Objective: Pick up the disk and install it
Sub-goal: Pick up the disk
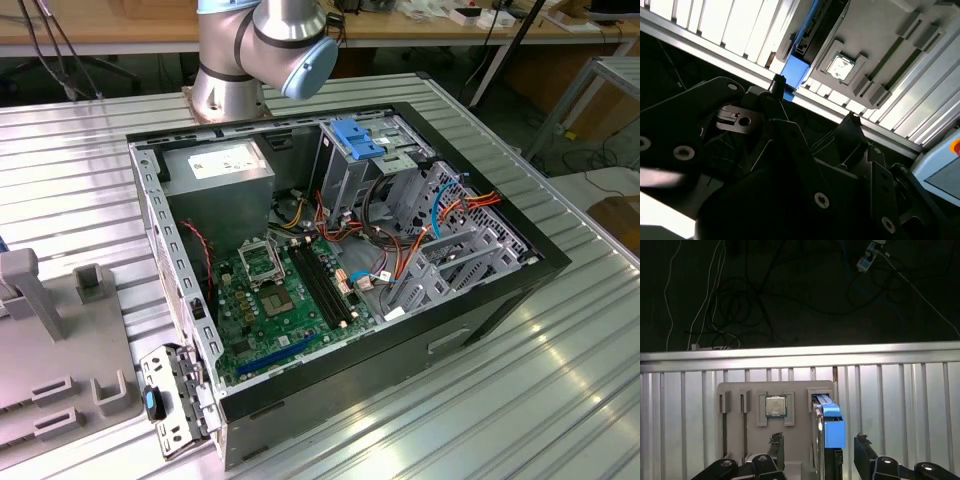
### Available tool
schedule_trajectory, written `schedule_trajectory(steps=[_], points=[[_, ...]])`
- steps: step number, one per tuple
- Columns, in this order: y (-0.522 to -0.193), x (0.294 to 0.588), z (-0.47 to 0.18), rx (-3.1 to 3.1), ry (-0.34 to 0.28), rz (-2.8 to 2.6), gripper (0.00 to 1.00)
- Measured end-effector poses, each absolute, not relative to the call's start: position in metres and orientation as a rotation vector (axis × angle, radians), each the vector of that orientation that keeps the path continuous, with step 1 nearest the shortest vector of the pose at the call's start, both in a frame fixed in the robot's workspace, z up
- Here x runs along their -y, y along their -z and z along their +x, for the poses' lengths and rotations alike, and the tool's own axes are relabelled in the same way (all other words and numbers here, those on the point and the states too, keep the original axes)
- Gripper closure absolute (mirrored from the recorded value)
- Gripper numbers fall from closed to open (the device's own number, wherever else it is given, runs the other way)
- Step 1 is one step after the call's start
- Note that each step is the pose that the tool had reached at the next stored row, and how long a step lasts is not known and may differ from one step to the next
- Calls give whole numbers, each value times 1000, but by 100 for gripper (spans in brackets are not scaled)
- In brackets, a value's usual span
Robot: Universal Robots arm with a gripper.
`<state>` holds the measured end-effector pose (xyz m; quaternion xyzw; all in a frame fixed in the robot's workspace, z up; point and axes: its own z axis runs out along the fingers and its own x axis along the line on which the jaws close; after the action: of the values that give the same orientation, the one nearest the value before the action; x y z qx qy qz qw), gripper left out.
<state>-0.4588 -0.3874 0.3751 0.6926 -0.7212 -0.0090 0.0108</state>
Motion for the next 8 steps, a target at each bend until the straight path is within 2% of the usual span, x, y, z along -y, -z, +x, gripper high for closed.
schedule_trajectory(steps=[8], points=[[-362, 379, -458, 2264, 14, 2152, 34]])
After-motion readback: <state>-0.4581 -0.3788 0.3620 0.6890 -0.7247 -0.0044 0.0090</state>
